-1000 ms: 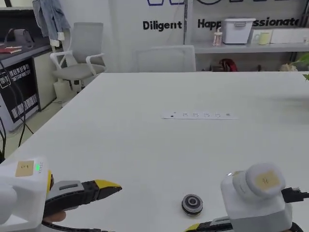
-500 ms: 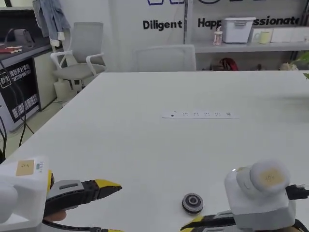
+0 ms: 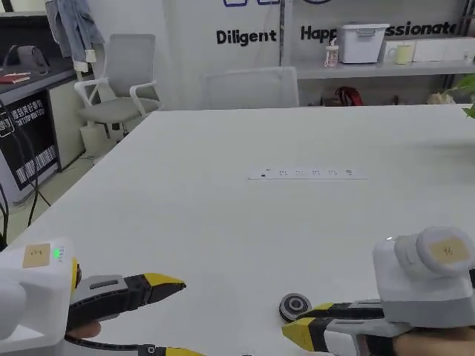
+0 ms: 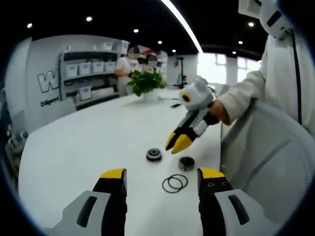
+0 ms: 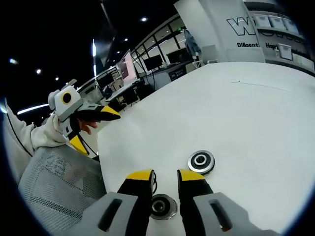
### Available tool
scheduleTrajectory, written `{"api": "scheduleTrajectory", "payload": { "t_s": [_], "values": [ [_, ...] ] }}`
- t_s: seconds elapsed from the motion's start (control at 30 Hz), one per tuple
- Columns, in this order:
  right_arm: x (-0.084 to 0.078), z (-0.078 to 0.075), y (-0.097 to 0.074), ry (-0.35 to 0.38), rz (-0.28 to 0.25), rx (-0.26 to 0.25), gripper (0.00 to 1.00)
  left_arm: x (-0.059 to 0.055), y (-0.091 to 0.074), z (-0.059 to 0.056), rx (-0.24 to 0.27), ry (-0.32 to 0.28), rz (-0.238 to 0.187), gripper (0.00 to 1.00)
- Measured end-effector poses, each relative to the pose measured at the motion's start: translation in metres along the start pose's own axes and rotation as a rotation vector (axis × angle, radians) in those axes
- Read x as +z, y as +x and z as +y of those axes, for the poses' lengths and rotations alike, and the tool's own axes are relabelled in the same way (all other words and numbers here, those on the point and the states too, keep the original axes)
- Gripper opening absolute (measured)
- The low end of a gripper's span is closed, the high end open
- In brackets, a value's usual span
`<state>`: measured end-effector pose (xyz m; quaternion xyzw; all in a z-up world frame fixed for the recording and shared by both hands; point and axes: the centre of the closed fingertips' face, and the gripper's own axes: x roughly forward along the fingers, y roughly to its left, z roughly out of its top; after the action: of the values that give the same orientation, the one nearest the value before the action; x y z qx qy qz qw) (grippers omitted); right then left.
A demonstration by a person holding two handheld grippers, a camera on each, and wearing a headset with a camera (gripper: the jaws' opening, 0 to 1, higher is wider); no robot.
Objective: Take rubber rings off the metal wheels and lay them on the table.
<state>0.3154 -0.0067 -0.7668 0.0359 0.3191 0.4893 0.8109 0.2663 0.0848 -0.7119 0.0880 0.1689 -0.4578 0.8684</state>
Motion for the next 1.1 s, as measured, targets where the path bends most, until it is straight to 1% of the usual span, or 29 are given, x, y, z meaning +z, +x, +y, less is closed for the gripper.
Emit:
{"api": "scheduleTrajectory", "payload": {
  "t_s": [0.2, 0.33, 0.37, 0.43, 0.47, 0.5, 0.53, 0.63, 0.67, 0.7, 0.77, 0.83, 0.87, 0.9, 0.93, 1.0, 1.07, 1.1],
  "values": [
    [0.009, -0.01, -0.009, 0.007, -0.043, -0.03, 0.18, 0.005, 0.0, 0.001, 0.006, -0.002, -0.015, 0.59],
    [0.018, -0.021, -0.018, 0.033, -0.086, -0.055, 0.18, 0.013, -0.001, 0.002, 0.012, -0.003, -0.039, 0.59],
    [0.019, -0.024, -0.019, 0.038, -0.094, -0.061, 0.18, 0.018, 0.0, 0.002, 0.009, -0.005, -0.048, 0.6],
    [0.022, -0.031, -0.024, 0.042, -0.111, -0.081, 0.19, 0.034, -0.001, 0.0, -0.007, 0.0, -0.095, 0.6],
    [0.024, -0.036, -0.028, 0.051, -0.125, -0.095, 0.19, 0.046, -0.003, 0.003, 0.002, 0.006, -0.127, 0.6],
    [0.025, -0.04, -0.03, 0.061, -0.135, -0.102, 0.19, 0.053, -0.004, 0.006, 0.01, 0.007, -0.147, 0.6],
    [0.027, -0.042, -0.033, 0.078, -0.151, -0.106, 0.19, 0.063, -0.007, 0.009, 0.018, 0.004, -0.178, 0.6],
    [0.027, -0.045, -0.038, 0.09, -0.164, -0.12, 0.18, 0.081, -0.013, 0.015, 0.022, 0.007, -0.212, 0.62],
    [0.027, -0.046, -0.039, 0.091, -0.166, -0.122, 0.18, 0.084, -0.014, 0.017, 0.023, 0.016, -0.212, 0.62],
    [0.028, -0.046, -0.04, 0.092, -0.169, -0.125, 0.18, 0.09, -0.015, 0.019, 0.032, 0.038, -0.209, 0.62],
    [0.031, -0.046, -0.042, 0.092, -0.176, -0.124, 0.18, 0.098, -0.017, 0.023, 0.037, 0.073, -0.184, 0.62],
    [0.034, -0.044, -0.043, 0.083, -0.181, -0.122, 0.18, 0.103, -0.018, 0.021, 0.015, 0.077, -0.172, 0.63],
    [0.035, -0.043, -0.044, 0.069, -0.181, -0.12, 0.18, 0.106, -0.018, 0.02, 0.002, 0.089, -0.167, 0.63],
    [0.039, -0.044, -0.046, 0.052, -0.185, -0.122, 0.19, 0.112, -0.018, 0.018, -0.009, 0.118, -0.168, 0.63],
    [0.042, -0.043, -0.047, 0.044, -0.19, -0.121, 0.2, 0.115, -0.018, 0.018, -0.011, 0.131, -0.169, 0.63],
    [0.054, -0.039, -0.054, 0.019, -0.226, -0.102, 0.24, 0.123, -0.017, 0.02, -0.011, 0.142, -0.171, 0.63],
    [0.067, -0.041, -0.062, -0.012, -0.257, -0.113, 0.28, 0.13, -0.014, 0.022, -0.015, 0.147, -0.179, 0.64],
    [0.076, -0.043, -0.067, -0.041, -0.279, -0.129, 0.3, 0.133, -0.012, 0.024, -0.019, 0.148, -0.182, 0.64]
  ]
}}
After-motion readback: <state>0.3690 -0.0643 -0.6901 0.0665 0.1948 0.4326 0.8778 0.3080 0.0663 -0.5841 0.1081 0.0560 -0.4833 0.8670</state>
